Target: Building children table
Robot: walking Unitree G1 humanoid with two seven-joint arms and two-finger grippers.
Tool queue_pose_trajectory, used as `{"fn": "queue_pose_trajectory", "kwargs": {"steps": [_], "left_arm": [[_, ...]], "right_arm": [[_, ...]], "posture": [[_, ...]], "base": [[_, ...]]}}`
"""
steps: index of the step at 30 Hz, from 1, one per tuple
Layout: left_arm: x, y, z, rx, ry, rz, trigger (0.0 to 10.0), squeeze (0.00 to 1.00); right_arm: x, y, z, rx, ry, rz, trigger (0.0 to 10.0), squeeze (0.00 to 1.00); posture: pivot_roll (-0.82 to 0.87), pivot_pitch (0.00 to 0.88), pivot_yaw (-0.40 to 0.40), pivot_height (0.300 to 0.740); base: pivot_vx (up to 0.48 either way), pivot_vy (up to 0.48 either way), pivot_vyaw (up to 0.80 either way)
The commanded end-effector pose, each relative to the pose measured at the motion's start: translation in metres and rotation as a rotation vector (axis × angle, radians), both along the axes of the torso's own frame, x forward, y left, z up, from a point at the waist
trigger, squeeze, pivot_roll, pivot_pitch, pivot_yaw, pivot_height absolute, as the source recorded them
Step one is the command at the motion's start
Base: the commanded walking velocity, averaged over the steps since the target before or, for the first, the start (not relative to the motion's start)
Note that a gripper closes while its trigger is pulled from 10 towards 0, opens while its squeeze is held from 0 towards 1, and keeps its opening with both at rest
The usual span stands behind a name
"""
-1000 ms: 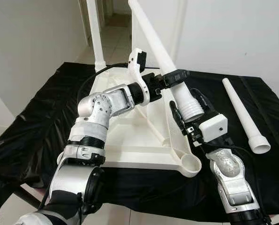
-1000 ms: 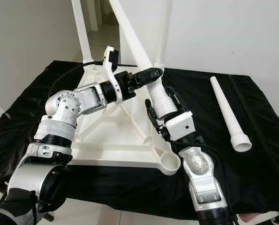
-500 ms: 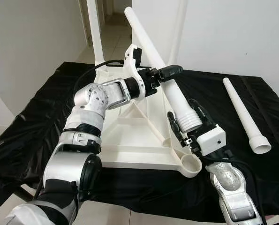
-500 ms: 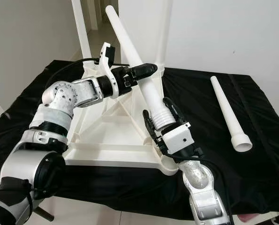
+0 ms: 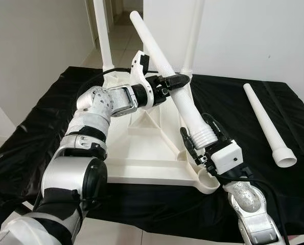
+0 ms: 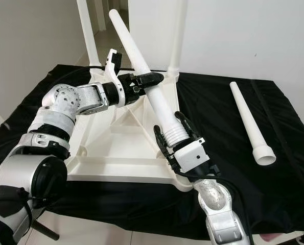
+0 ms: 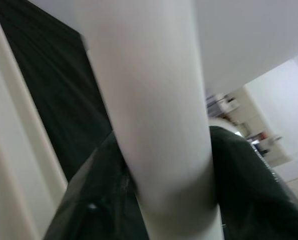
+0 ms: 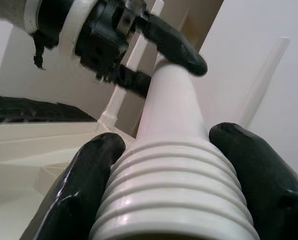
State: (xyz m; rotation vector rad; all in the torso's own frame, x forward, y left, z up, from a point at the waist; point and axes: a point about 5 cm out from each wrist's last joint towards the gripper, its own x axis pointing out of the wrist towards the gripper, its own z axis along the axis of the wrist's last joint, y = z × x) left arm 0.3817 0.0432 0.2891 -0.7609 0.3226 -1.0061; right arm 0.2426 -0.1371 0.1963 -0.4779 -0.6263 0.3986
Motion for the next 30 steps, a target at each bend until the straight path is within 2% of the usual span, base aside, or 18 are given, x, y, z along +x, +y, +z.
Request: {"fn": "queue_pose_trajectory", "kwargs": {"steps": [1,9,10,17,18,19,20,22,23,25,26,30], "left_arm": [[-0.002,-0.006,0.008,-0.006,0.003,-0.039,0.0,0.0],[-0.004,-0.008,0.011,-0.029,0.022,-0.081,0.0,0.0],[-0.005,-0.009,0.011,-0.031,0.027,-0.089,0.0,0.0],[-0.006,-0.009,0.01,-0.038,0.028,-0.096,0.0,0.0],[-0.006,-0.01,0.01,-0.028,0.007,-0.096,7.1,0.0],[-0.006,-0.01,0.01,-0.028,0.007,-0.096,7.1,0.0],[-0.007,-0.01,0.009,-0.012,-0.014,-0.09,10.0,0.0],[-0.008,-0.011,0.009,-0.007,-0.025,-0.094,10.0,0.0],[-0.012,-0.013,0.01,0.022,-0.101,-0.103,10.0,0.0],[-0.013,-0.014,0.01,0.031,-0.124,-0.107,10.0,0.0],[-0.014,-0.015,0.009,0.051,-0.158,-0.1,10.0,0.0],[-0.015,-0.017,0.001,0.109,-0.224,-0.054,10.0,0.0]], "right_arm": [[-0.001,0.002,-0.005,-0.031,0.02,0.017,10.0,0.0],[-0.001,0.003,-0.006,-0.046,0.008,0.009,10.0,0.0],[-0.001,0.003,-0.006,-0.043,0.008,0.009,10.0,1.0],[0.001,0.003,-0.004,-0.002,0.018,0.009,10.0,1.0],[0.002,0.003,-0.002,0.022,0.027,0.005,10.0,1.0],[0.002,0.003,-0.002,0.022,0.027,0.005,10.0,1.0],[0.004,0.003,-0.001,0.046,0.043,0.0,10.0,1.0],[0.005,0.004,-0.001,0.063,0.056,-0.001,10.0,1.0],[0.009,0.003,0.0,0.136,0.116,-0.004,10.0,0.66],[0.01,0.003,0.0,0.154,0.131,-0.003,10.0,0.66],[0.011,0.003,0.002,0.173,0.142,0.002,10.0,0.0],[0.015,0.004,0.004,0.244,0.2,0.019,10.0,0.0]], "posture": [[-0.05,0.048,0.054,0.74],[-0.05,0.046,0.054,0.74],[-0.05,0.046,0.054,0.74],[-0.05,0.041,0.051,0.74],[-0.05,0.04,0.048,0.74],[-0.05,0.04,0.048,0.74],[-0.05,0.04,0.047,0.74],[-0.05,0.039,0.046,0.74],[-0.05,0.036,0.042,0.74],[-0.05,0.036,0.042,0.74],[-0.04,0.035,0.042,0.74],[-0.04,0.031,0.037,0.74]], "base": [[0.0,0.0,0.0],[0.0,0.0,0.0],[0.0,0.0,0.0],[0.0,0.0,0.0],[0.0,0.0,0.0],[0.0,0.0,0.0],[0.0,0.0,0.0],[0.0,0.0,0.0],[0.0,0.0,0.0],[0.0,0.0,0.0],[0.0,0.0,0.0],[0.0,0.0,0.0]]}}
